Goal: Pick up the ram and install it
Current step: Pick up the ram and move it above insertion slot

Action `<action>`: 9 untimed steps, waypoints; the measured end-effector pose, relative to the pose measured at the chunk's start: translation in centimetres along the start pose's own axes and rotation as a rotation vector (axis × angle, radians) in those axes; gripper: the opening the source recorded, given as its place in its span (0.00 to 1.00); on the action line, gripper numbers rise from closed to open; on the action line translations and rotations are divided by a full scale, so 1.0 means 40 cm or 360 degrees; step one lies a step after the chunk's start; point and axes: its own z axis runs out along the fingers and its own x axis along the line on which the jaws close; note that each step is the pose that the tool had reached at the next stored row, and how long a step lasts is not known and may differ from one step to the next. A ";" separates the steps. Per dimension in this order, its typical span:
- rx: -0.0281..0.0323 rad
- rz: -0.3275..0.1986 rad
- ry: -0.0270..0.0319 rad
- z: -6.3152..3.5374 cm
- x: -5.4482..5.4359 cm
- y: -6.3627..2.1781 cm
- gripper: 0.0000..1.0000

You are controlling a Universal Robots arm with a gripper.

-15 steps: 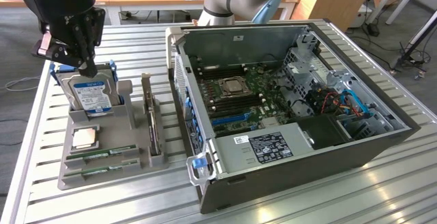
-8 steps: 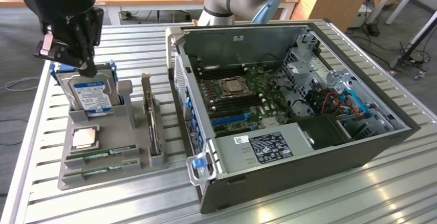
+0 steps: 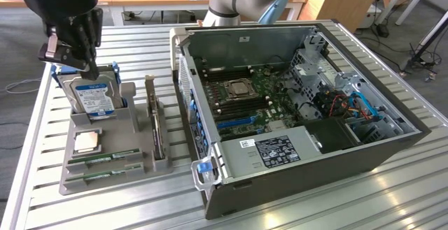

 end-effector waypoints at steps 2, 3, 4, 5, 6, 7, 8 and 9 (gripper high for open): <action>-0.00009 -0.0046 0.00019 0.000 0.000 0.000 0.11; -0.00014 -0.0069 0.00030 0.000 0.000 0.000 0.11; -0.00020 -0.0092 0.00040 0.000 0.000 0.000 0.11; -0.00025 -0.0115 0.00051 0.000 0.000 0.000 0.11; -0.00028 -0.0137 0.00059 0.001 0.000 0.000 0.11; -0.00034 -0.0162 0.00069 0.001 0.000 0.000 0.11; -0.00039 -0.0184 0.00079 0.001 0.000 0.000 0.11; -0.00044 -0.0206 0.00088 0.001 0.000 0.000 0.11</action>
